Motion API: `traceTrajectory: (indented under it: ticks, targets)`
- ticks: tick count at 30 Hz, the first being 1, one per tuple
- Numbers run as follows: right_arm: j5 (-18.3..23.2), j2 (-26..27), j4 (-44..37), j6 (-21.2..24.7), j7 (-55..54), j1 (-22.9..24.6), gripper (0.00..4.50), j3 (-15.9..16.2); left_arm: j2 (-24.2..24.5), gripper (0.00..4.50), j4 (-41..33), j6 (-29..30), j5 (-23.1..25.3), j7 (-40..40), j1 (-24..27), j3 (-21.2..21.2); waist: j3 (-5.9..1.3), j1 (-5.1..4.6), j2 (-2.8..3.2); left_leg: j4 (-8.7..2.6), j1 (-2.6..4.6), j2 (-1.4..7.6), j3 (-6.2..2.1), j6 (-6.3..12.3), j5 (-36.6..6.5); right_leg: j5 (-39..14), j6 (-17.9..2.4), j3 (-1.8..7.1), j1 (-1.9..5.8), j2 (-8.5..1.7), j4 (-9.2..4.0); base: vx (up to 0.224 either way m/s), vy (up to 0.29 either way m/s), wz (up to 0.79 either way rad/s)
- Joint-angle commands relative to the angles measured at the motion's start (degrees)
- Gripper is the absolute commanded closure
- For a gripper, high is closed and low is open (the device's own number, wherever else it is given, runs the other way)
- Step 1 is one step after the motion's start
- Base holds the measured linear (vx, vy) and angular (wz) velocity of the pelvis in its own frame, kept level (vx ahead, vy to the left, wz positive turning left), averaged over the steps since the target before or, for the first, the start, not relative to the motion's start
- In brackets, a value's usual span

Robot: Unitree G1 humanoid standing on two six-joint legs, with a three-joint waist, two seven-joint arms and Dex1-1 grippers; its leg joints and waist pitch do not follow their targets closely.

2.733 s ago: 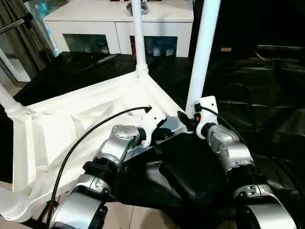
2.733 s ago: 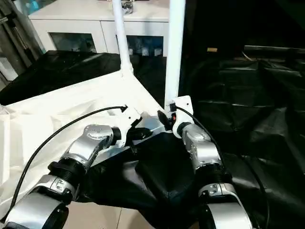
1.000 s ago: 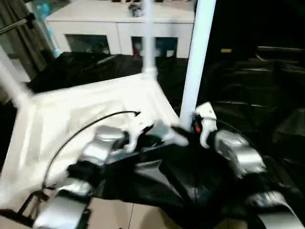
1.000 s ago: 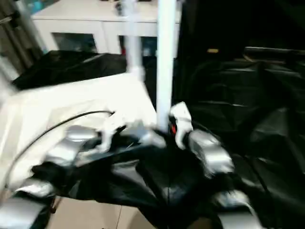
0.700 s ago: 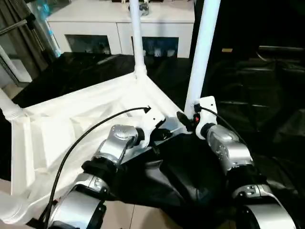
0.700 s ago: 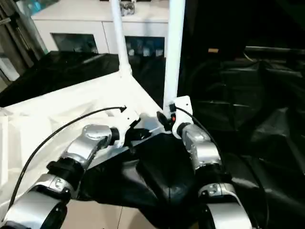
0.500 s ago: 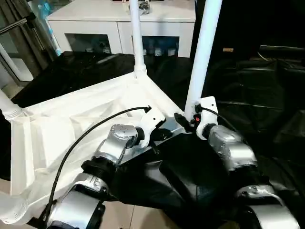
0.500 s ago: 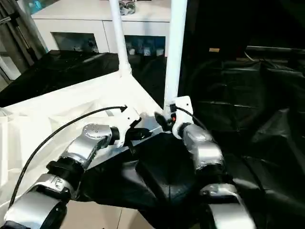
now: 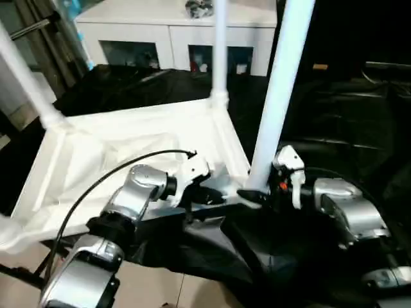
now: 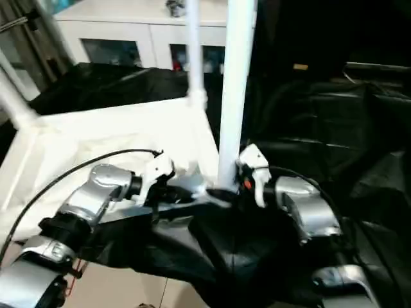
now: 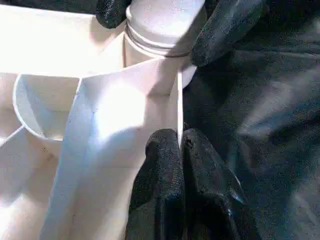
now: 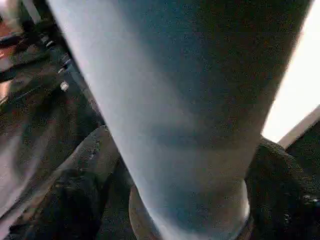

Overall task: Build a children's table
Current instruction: Rotate leg to tighten

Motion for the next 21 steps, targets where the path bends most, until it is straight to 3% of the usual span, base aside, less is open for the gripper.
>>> traceTrajectory:
  ticks: [1,10,14,16,17,19,21]
  targets:
    - [0.66,1.9,-2.44,1.64,4.63,0.92,1.11,6.51,-1.98,4.5,-2.14,-0.61,-1.14,-1.67,-0.3,-2.51,-3.1,-0.01,-0.87,-3.9,1.07,5.83,-2.59,4.97,-9.85,-9.16,-13.85,3.27,2.07,-6.18,-3.72,0.0,0.0,0.0]
    - [0.87,2.24,-4.17,3.16,4.76,1.84,1.86,7.0,-2.03,4.5,-2.3,-0.3,-1.5,-2.53,-0.12,-2.55,-3.18,0.0,-0.78,-3.81,0.98,5.71,-2.62,4.7,-9.3,-8.43,-13.93,3.22,2.19,-6.26,-3.68,0.0,0.0,0.0]
    - [-0.2,5.26,-1.37,1.11,-2.1,1.72,1.94,4.46,-3.49,4.5,-1.83,0.14,-1.91,-0.27,-0.3,-1.39,-3.18,-0.02,-0.64,-3.79,0.98,5.73,-2.62,4.81,-9.1,-7.93,-14.01,3.2,2.14,-6.28,-3.68,0.0,0.0,0.0]
    - [-1.47,7.7,2.52,0.26,-8.82,0.18,1.94,2.17,-4.63,4.5,-0.67,0.36,-1.65,2.76,-0.98,-0.45,-2.99,-0.41,-0.56,-4.0,1.14,5.67,-2.66,3.76,-10.83,-10.53,-13.84,3.21,1.8,-6.23,-3.99,0.0,0.0,0.0]
    - [-2.07,8.95,4.87,-0.02,-12.61,-0.85,1.94,0.9,-5.41,4.5,0.35,0.34,-1.27,5.16,-1.55,0.1,-2.73,-0.89,-0.65,-4.12,1.13,5.42,-2.82,2.54,-13.07,-14.55,-13.57,3.12,1.86,-6.34,-4.32,0.0,0.0,0.0]
    - [-2.24,10.14,6.85,-0.15,-16.02,-1.78,1.96,-0.41,-6.21,4.5,1.42,0.32,-0.87,7.64,-2.16,0.65,-2.42,-1.35,-0.41,-4.35,1.62,5.35,-3.03,0.8,-16.8,-21.08,-11.72,3.23,1.63,-6.28,-5.16,0.0,0.0,0.0]
    - [-2.39,11.87,9.78,-0.35,-21.12,-3.21,1.96,-2.27,-7.47,4.5,3.02,0.28,-0.19,11.56,-3.08,1.31,-2.31,-2.17,-0.32,-4.51,1.93,5.32,-3.35,-0.64,-19.69,-23.67,-11.26,3.17,1.43,-6.28,-5.39,0.0,0.0,0.0]
